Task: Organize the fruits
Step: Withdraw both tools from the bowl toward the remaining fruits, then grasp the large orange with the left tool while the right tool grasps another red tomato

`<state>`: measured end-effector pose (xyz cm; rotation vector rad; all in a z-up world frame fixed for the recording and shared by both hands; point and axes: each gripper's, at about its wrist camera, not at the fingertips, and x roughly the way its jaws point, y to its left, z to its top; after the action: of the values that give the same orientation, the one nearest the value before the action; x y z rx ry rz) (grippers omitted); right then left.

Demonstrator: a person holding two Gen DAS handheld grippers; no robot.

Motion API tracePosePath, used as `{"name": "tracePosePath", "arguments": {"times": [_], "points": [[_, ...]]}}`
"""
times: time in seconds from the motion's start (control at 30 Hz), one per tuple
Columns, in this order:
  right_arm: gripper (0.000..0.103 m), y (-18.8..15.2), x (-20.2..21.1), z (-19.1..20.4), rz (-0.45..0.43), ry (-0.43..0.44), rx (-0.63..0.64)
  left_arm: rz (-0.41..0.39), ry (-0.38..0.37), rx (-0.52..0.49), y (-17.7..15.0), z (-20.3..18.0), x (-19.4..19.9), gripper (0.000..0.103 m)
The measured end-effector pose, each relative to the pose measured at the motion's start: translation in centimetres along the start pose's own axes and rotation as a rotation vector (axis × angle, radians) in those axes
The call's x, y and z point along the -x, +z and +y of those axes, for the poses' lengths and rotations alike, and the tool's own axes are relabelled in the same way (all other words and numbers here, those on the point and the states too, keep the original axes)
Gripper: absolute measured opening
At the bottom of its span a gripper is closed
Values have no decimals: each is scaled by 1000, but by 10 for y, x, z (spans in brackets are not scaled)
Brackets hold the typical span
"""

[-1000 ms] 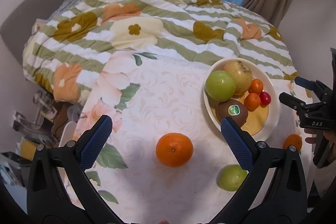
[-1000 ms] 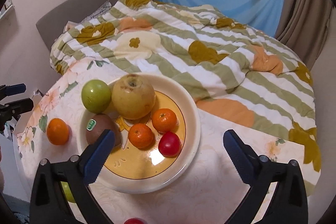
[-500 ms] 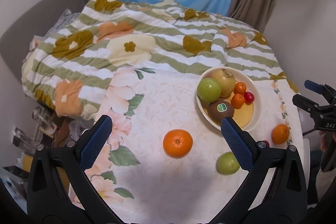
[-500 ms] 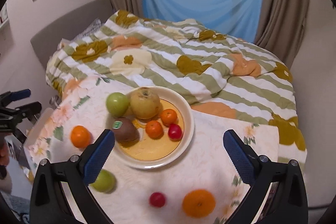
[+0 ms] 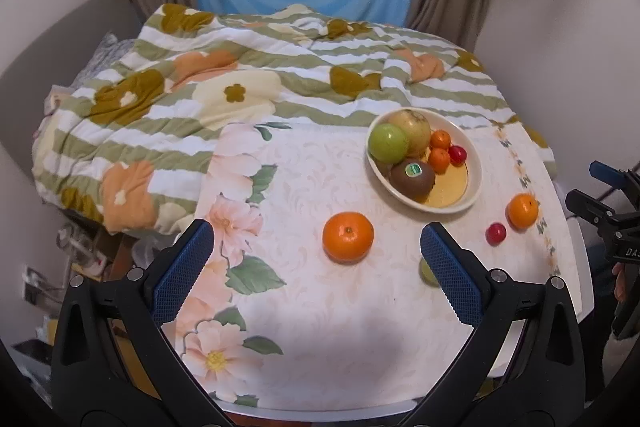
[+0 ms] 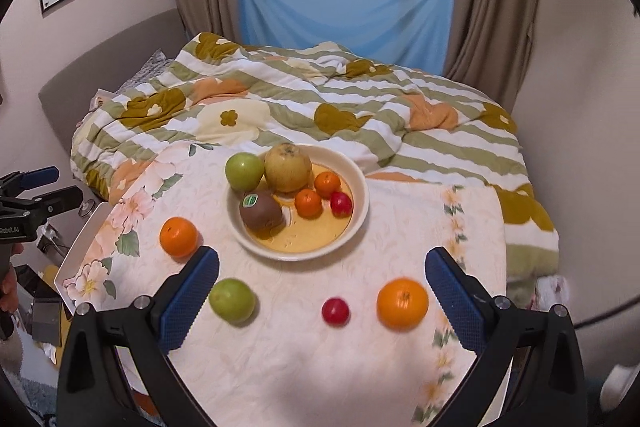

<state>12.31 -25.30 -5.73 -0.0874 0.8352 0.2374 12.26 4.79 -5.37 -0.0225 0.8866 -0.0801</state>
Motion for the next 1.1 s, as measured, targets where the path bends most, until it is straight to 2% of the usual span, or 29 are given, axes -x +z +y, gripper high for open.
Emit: {"name": "tracePosePath", "arguments": {"times": [0.27,0.43,0.57,0.73,1.1], "points": [[103,-36,-19,3,58,-31,-53,36,-27,-57,-22,-1,-33,103],[103,-56,-47,-3,115,-47,-77,97,13,-122,-39,-5,-72,103],[103,-68,-65,-6,161,-54,-92,136,6,-153,-46,-7,-97,103],[103,-77,-85,-7,217,-57,-97,157,-18,-166,-44,-11,-119,103],[103,-79,-114,-18,276,-43,-132,220,-59,-213,-29,-30,-164,102]]}}
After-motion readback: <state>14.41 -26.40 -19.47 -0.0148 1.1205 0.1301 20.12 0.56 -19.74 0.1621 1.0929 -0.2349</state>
